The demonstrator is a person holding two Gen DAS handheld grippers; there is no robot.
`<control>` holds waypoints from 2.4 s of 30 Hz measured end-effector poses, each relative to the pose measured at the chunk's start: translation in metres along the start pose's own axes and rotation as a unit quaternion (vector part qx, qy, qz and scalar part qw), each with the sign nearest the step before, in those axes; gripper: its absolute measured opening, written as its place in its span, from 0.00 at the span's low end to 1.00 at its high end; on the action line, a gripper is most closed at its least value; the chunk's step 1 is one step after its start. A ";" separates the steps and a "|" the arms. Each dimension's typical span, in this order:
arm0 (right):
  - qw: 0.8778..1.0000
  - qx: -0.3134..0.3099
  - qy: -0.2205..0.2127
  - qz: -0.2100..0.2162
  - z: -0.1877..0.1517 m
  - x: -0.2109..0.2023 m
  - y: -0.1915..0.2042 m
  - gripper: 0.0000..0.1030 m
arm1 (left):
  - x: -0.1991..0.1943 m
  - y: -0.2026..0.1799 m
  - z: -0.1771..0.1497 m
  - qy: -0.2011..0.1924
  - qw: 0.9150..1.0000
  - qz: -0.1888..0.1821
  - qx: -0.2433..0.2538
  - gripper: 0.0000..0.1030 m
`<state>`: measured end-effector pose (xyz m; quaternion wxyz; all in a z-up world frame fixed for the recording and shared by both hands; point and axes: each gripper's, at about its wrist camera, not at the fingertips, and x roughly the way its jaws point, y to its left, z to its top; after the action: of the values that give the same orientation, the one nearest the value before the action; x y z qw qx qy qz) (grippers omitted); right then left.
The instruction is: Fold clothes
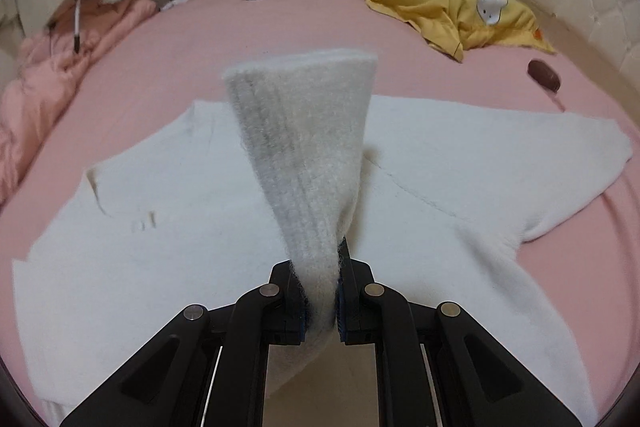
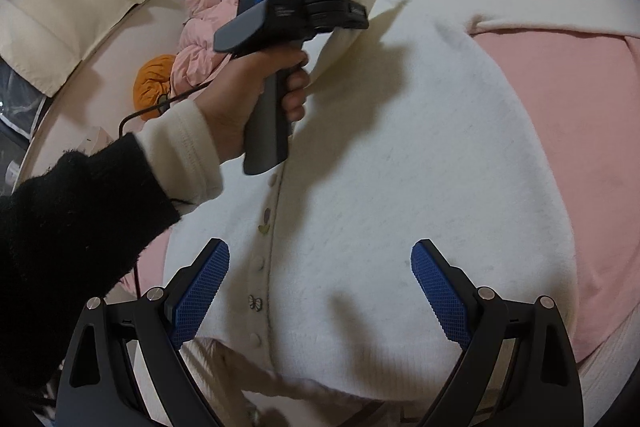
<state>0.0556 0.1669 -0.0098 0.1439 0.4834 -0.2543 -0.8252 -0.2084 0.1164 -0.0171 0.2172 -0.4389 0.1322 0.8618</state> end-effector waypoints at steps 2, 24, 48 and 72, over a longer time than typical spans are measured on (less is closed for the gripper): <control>1.000 -0.001 0.002 0.000 0.001 0.003 0.002 0.90 | 0.008 -0.003 -0.003 0.016 1.000 -0.010 -0.003 0.10; 0.994 -0.029 -0.096 -0.037 0.058 -0.030 0.003 0.90 | -0.073 0.107 -0.058 -0.014 0.977 -0.066 -0.203 0.81; 0.956 -0.178 -0.106 -0.208 0.190 0.091 -0.022 0.91 | -0.052 0.216 -0.116 -0.029 0.953 -0.001 -0.301 0.86; 0.966 -0.131 -0.081 -0.207 0.096 0.036 0.014 0.91 | -0.138 0.176 -0.199 0.001 0.944 0.078 -0.319 0.86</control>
<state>-0.0454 0.1649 0.0106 0.0107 0.4337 -0.0495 -0.8996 -0.0838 -0.1558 -0.0139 -0.0027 -0.4741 -0.1158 0.8728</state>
